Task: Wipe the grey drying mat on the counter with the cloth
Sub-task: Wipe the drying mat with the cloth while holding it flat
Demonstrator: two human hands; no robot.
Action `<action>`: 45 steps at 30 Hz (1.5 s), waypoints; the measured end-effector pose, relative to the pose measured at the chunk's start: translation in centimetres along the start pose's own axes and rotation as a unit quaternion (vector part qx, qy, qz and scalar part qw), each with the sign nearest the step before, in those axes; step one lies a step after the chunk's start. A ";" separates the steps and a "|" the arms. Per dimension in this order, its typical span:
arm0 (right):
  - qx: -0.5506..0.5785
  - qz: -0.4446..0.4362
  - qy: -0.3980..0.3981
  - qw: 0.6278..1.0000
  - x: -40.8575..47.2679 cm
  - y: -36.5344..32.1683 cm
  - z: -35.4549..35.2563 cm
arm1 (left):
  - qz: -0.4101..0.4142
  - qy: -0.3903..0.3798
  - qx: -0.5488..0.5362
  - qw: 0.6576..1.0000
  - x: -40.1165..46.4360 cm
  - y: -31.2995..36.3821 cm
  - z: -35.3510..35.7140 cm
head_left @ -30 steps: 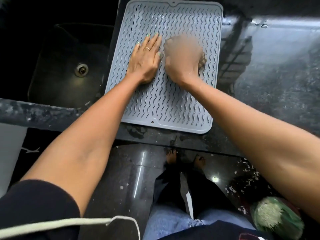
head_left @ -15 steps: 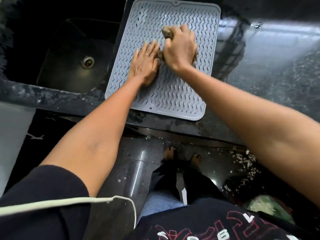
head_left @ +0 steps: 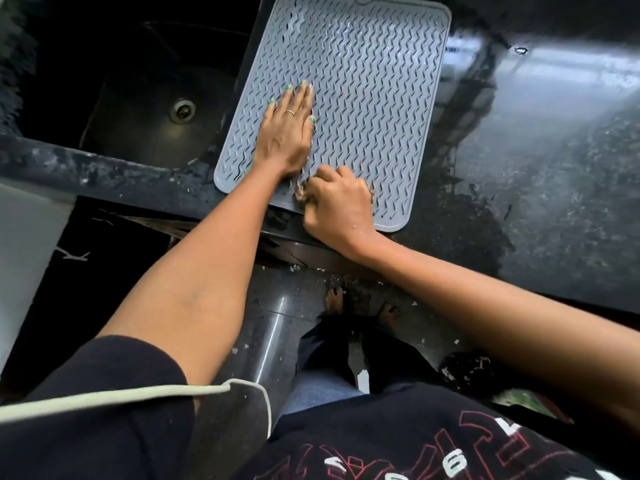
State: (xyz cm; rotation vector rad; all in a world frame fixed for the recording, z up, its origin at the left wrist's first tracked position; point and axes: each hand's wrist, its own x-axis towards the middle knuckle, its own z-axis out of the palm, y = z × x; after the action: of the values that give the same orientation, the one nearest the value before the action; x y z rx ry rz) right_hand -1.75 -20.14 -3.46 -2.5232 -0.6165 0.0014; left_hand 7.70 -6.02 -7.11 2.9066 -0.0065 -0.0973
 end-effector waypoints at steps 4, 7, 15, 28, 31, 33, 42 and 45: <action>0.147 0.100 0.087 0.980 3.8 1.2 -2.0 | -0.007 -0.018 0.023 1.000 0.3 0.0 0.0; 0.075 0.152 0.115 0.979 9.1 4.2 -3.0 | -0.007 -0.017 0.030 0.999 0.3 -0.1 0.1; -0.030 0.037 0.033 0.998 -0.1 1.7 0.2 | -0.014 0.002 0.016 1.000 0.4 -0.1 0.5; 0.475 0.264 -0.014 0.839 3.9 2.4 -6.7 | -0.046 0.113 -0.041 0.992 1.2 0.3 -0.7; 0.511 0.280 0.021 0.812 8.2 4.0 -8.7 | -0.056 0.122 -0.054 0.989 4.2 0.2 -1.6; 0.510 0.276 0.041 0.814 11.2 4.9 -9.4 | -0.045 0.090 -0.053 0.994 7.0 0.1 -2.2; 0.161 0.209 0.073 0.962 27.7 10.8 -5.3 | -0.018 0.027 -0.010 0.999 16.9 -2.1 -1.9; -0.030 0.125 -0.022 0.992 28.8 11.5 -2.3 | -0.016 0.039 -0.010 0.999 17.1 -2.5 -1.3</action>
State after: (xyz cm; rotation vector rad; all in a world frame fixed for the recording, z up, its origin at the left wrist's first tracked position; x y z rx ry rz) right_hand 29.21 -17.57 -3.75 -2.6478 -0.3187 0.1318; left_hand 24.84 -3.55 -7.58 2.8894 0.0554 0.0108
